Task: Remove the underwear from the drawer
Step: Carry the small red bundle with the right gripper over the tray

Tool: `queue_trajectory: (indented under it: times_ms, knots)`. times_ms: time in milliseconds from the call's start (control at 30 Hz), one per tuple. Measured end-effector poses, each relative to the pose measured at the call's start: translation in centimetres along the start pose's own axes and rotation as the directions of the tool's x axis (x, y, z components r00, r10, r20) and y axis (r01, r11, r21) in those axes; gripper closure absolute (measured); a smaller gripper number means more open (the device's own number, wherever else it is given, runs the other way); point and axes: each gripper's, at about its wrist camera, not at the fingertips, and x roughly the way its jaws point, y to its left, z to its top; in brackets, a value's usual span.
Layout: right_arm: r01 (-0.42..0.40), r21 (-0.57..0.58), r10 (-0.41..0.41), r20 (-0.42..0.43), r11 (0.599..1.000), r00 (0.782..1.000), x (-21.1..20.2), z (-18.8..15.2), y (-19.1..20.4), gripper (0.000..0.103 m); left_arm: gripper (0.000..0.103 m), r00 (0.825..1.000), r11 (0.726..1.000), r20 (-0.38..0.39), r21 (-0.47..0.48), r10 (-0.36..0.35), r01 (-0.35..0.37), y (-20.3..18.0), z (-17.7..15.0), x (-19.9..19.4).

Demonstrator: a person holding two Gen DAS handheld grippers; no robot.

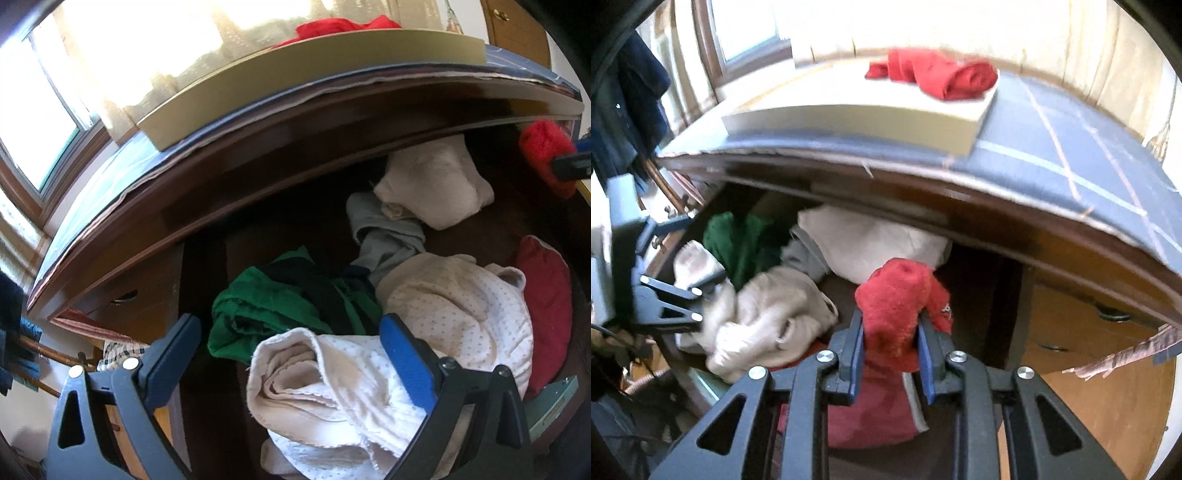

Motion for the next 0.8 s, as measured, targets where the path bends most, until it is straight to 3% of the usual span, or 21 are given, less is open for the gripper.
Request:
queue_trajectory:
  times_ms: [367,533,800]
  knots:
    - [-0.014,-0.082,0.025,0.146,0.997,0.989,-4.8,3.5,4.1,0.076,0.005,1.0,1.0,-0.003,0.007,0.013,-0.013,-0.3,-0.1,0.1]
    - [0.04,-0.107,-0.021,0.176,0.993,0.984,-5.3,4.8,4.6,0.076,0.006,1.0,1.0,-0.004,-0.007,0.011,-0.011,0.0,-0.1,0.1]
    - [0.169,-0.182,-0.117,0.267,0.969,0.957,-6.7,8.5,5.3,0.076,0.006,1.0,1.0,-0.008,-0.019,0.003,-0.004,0.3,-0.1,0.1]
